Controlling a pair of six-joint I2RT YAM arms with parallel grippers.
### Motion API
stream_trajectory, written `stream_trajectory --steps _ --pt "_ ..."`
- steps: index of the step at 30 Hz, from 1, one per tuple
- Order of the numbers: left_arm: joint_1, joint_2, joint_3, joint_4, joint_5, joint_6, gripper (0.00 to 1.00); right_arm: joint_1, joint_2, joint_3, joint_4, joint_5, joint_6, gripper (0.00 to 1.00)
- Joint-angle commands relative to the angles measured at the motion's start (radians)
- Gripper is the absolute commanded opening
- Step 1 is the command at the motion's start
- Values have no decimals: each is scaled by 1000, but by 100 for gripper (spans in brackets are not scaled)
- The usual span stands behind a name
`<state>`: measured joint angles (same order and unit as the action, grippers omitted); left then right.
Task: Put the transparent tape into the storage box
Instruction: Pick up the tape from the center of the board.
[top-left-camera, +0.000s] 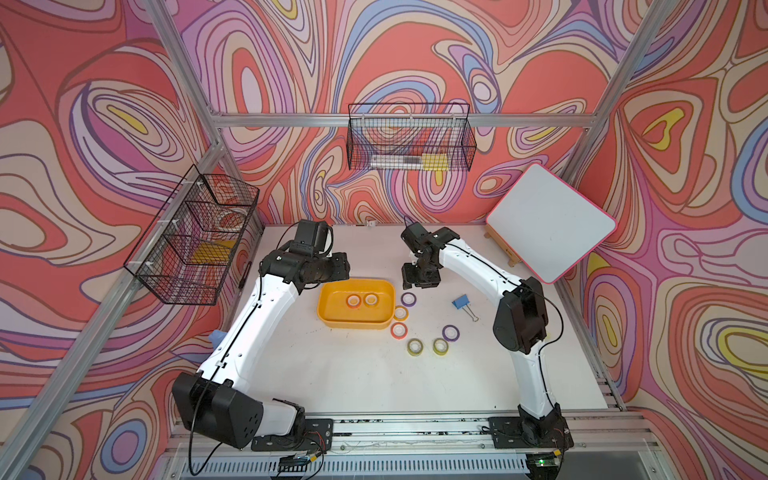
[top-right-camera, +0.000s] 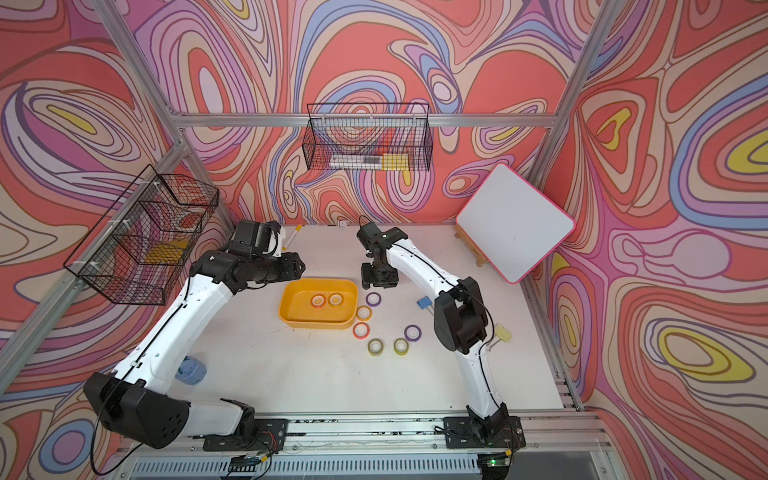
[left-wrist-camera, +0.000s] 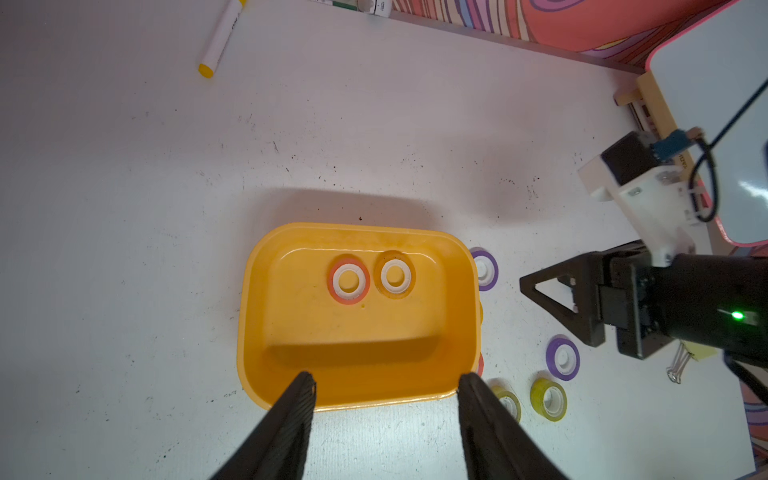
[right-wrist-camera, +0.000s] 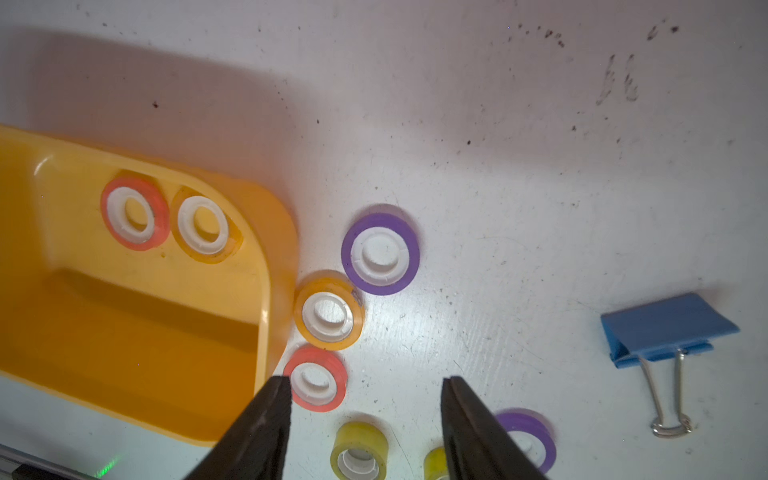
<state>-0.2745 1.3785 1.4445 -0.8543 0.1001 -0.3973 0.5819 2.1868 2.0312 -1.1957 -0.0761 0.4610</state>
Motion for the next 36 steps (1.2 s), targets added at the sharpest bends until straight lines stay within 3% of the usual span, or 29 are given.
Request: stream_trajectory --steps 1,21,36 --pt "-1 11 34 -56 -4 -10 60 -11 60 47 -18 -8 40 62" --pt "-2 -1 42 -86 -1 -23 60 -50 192 126 -25 -48 133 62" --pt "0 -12 21 -84 1 -12 60 -50 190 69 -41 -25 137 53"
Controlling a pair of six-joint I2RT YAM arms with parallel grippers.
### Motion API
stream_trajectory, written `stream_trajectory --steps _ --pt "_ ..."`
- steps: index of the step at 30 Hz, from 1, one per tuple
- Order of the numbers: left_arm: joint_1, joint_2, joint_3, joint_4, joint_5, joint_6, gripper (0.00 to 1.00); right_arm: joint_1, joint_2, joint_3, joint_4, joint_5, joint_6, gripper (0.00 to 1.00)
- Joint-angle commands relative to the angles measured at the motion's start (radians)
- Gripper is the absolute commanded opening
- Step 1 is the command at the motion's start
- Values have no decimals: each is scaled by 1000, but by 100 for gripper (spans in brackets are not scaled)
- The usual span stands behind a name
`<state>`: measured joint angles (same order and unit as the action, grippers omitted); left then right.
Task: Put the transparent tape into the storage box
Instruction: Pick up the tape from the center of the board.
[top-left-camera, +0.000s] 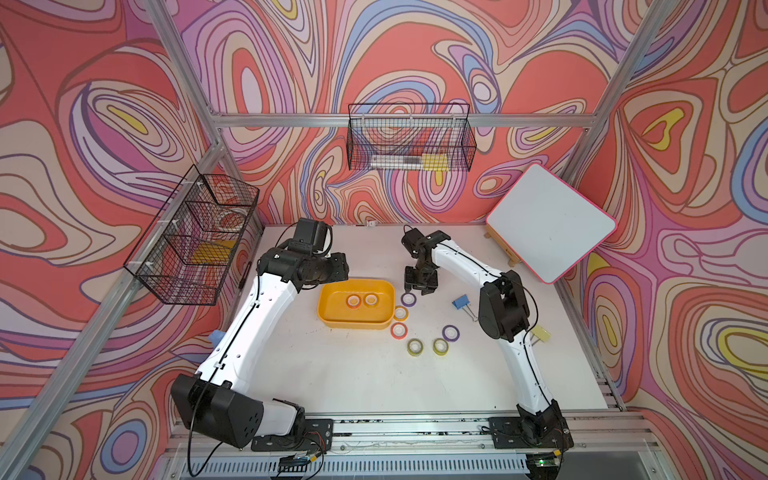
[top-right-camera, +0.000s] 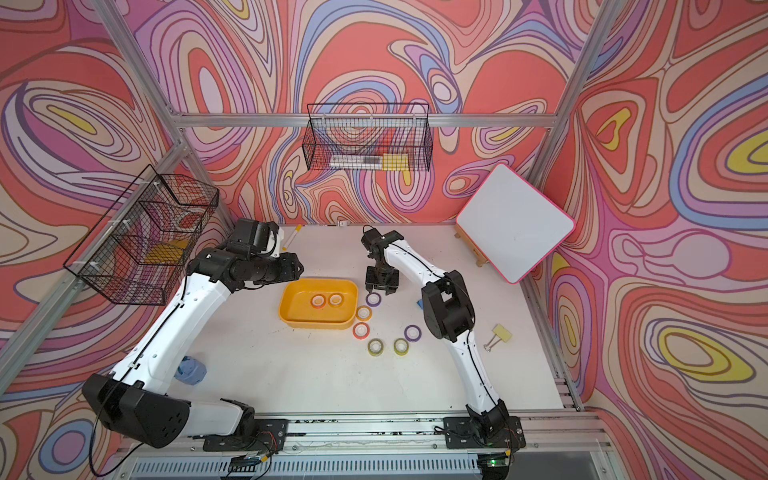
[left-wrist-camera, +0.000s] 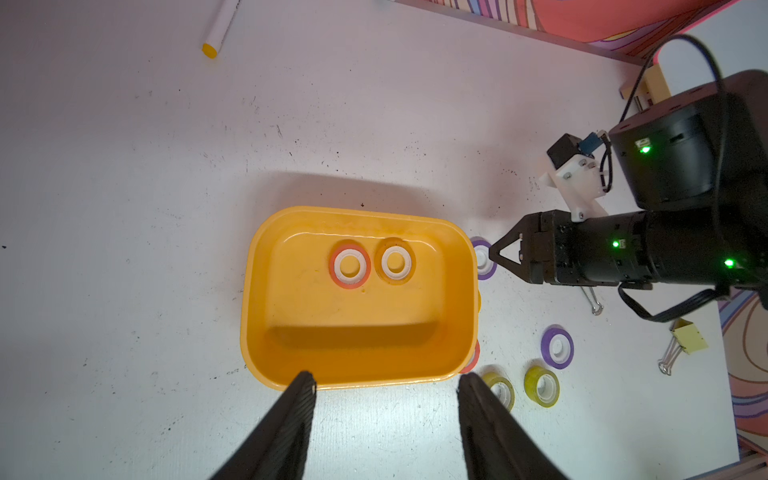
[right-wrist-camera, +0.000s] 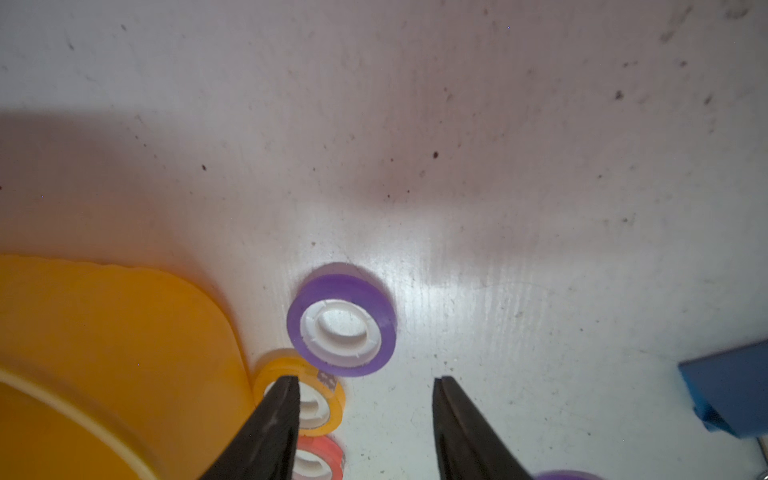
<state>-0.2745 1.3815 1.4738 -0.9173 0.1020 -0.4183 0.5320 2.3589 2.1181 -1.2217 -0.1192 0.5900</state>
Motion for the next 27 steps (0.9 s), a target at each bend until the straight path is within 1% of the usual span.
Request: stream_trajectory --steps 1,12,13,14,15,27 --pt "0 -15 -9 -22 -1 11 60 2 20 -23 -15 17 8 52" --pt "-1 -25 -30 -12 5 6 60 4 32 -50 8 26 -7 44" --pt "-2 -25 -32 -12 5 4 60 5 34 -49 8 28 -8 43" --pt "-1 -25 -32 -11 4 6 60 5 40 -47 10 21 -11 38" --pt "-1 -25 -33 -11 5 6 60 5 48 -41 7 17 -15 36" --pt "-1 -39 -43 -17 -2 9 60 13 79 1 5 33 -10 35"
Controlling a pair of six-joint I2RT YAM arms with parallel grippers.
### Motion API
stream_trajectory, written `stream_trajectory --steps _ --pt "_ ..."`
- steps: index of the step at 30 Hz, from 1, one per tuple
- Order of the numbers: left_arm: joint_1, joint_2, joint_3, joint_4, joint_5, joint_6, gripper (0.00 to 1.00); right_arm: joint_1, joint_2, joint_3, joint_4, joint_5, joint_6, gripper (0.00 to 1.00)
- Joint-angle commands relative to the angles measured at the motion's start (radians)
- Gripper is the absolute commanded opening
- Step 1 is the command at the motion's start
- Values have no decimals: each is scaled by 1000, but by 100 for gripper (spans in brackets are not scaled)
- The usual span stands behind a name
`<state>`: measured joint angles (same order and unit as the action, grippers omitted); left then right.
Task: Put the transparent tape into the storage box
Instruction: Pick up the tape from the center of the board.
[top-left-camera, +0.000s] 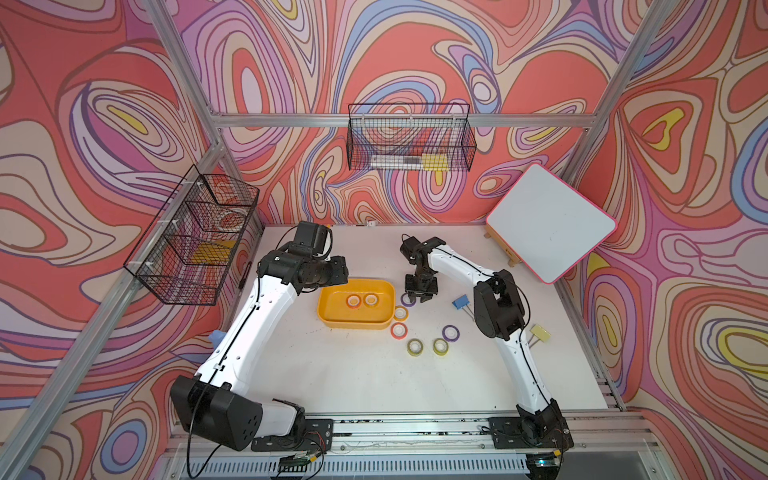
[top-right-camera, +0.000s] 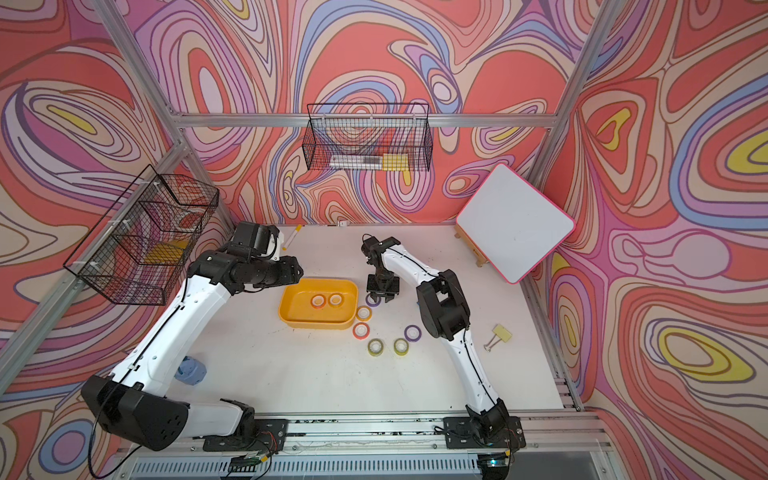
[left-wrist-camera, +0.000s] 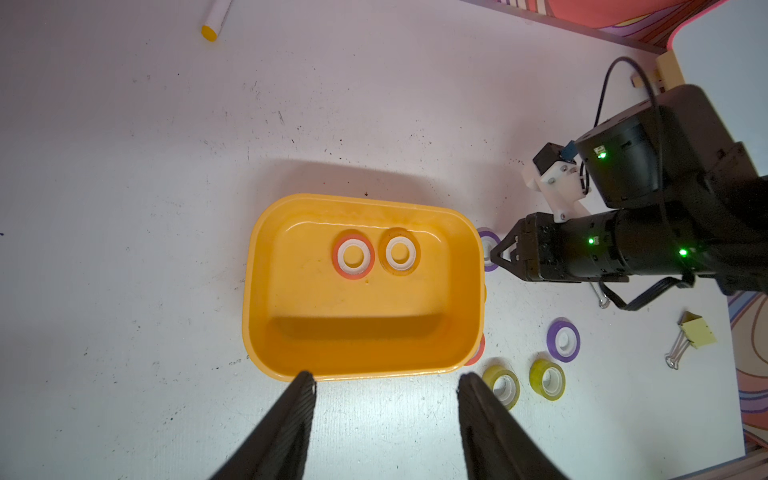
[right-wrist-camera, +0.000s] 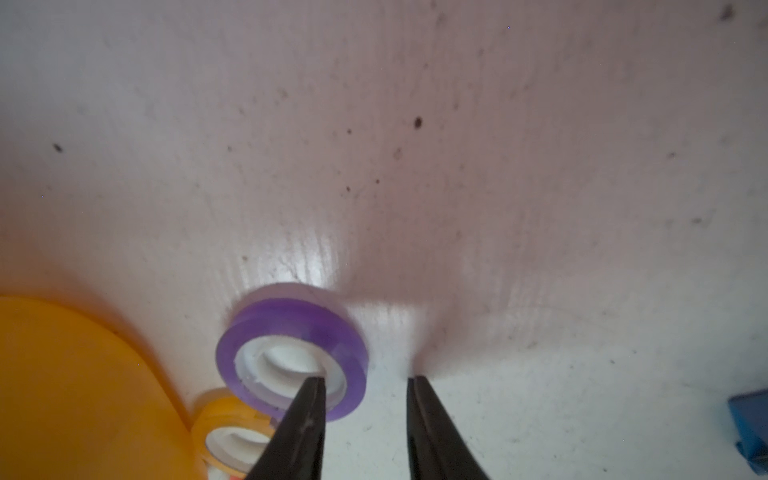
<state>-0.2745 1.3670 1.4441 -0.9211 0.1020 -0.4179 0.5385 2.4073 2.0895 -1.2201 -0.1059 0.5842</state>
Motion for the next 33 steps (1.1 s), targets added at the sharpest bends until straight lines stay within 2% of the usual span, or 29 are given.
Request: stream_trajectory --steps 1,10,33 --pt "-1 -26 -13 -14 -1 8 60 6 33 38 1 21 -2 34" --pt "-1 -34 -18 -19 -6 9 60 11 4 78 8 12 27 34" --pt "-1 -49 -24 -30 -21 30 60 14 71 91 -13 28 16 31"
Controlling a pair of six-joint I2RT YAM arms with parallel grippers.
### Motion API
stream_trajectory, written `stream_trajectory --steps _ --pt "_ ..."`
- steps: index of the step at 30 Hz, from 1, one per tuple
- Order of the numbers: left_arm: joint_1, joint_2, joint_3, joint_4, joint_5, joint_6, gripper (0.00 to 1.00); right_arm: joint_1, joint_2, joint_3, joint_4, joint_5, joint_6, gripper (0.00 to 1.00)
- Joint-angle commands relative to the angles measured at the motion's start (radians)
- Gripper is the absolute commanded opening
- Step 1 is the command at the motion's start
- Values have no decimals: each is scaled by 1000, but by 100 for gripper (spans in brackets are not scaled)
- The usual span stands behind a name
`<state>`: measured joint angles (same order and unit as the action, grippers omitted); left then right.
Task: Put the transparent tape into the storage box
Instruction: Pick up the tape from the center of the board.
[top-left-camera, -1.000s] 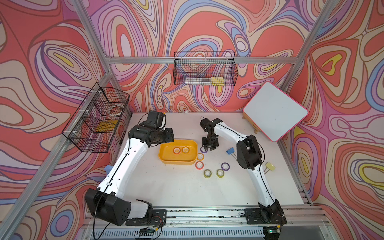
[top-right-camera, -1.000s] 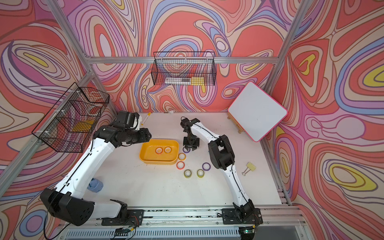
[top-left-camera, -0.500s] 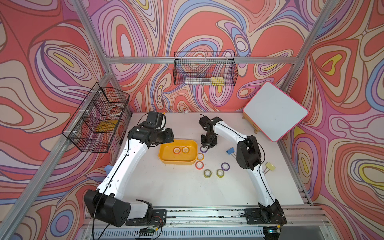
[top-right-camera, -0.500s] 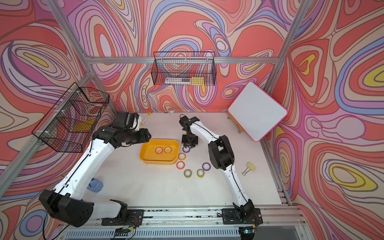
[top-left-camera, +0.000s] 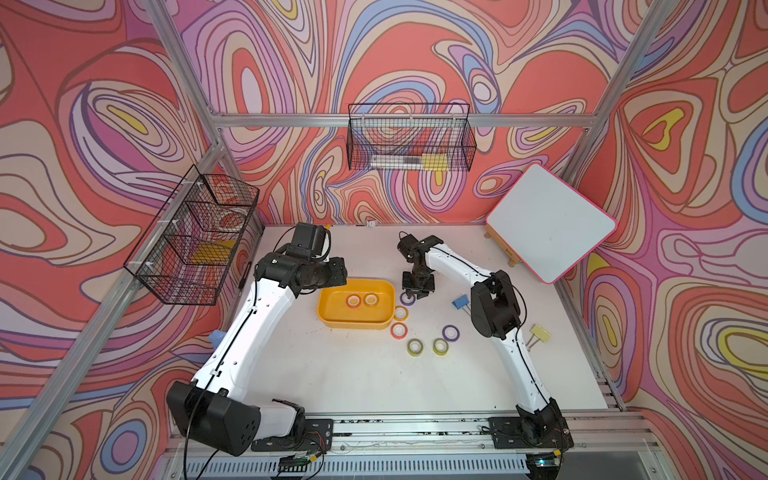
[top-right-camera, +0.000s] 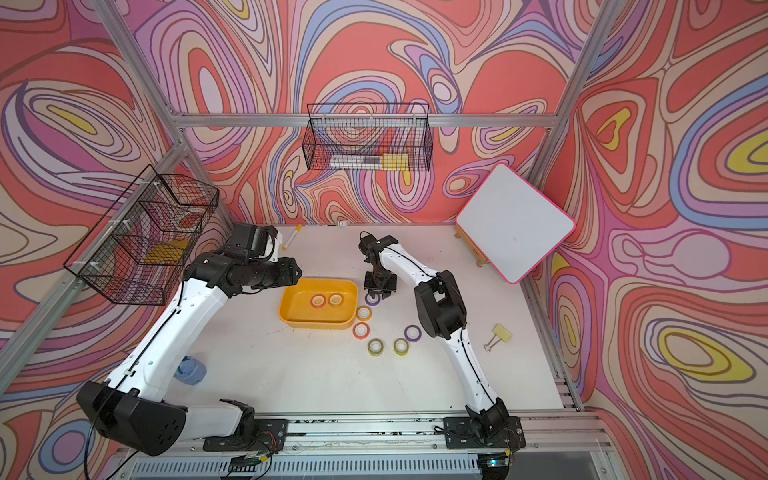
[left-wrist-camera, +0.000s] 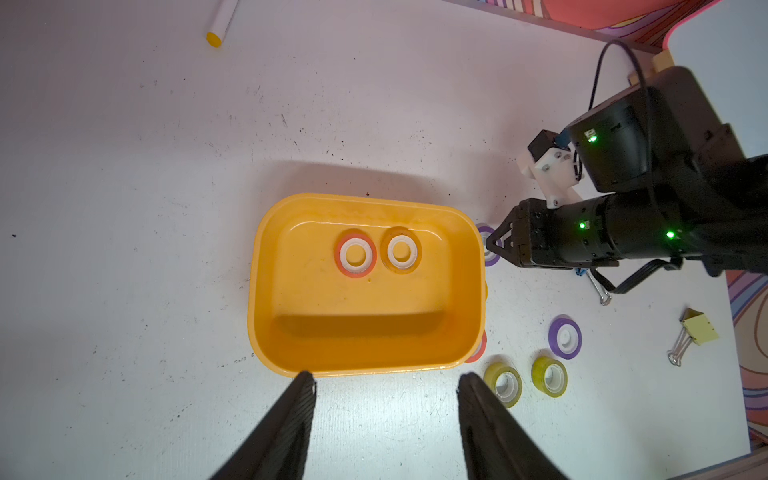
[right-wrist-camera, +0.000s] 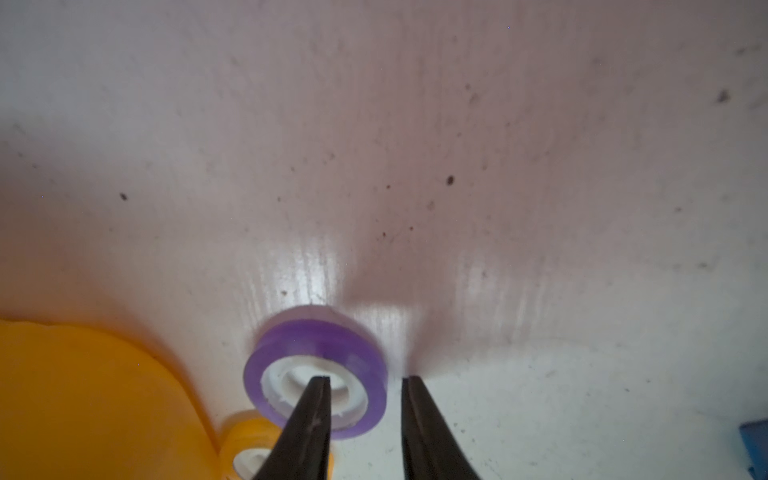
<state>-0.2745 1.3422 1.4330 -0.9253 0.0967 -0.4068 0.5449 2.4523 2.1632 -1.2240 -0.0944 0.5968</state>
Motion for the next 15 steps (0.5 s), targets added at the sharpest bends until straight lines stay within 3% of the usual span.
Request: stream_trajectory --steps 1,15 --pt "0 -26 -15 -24 -16 19 60 8 27 18 -9 19 4 30" --pt "0 -56 -34 -33 -26 16 60 11 18 -8 -23 63 -3 16"
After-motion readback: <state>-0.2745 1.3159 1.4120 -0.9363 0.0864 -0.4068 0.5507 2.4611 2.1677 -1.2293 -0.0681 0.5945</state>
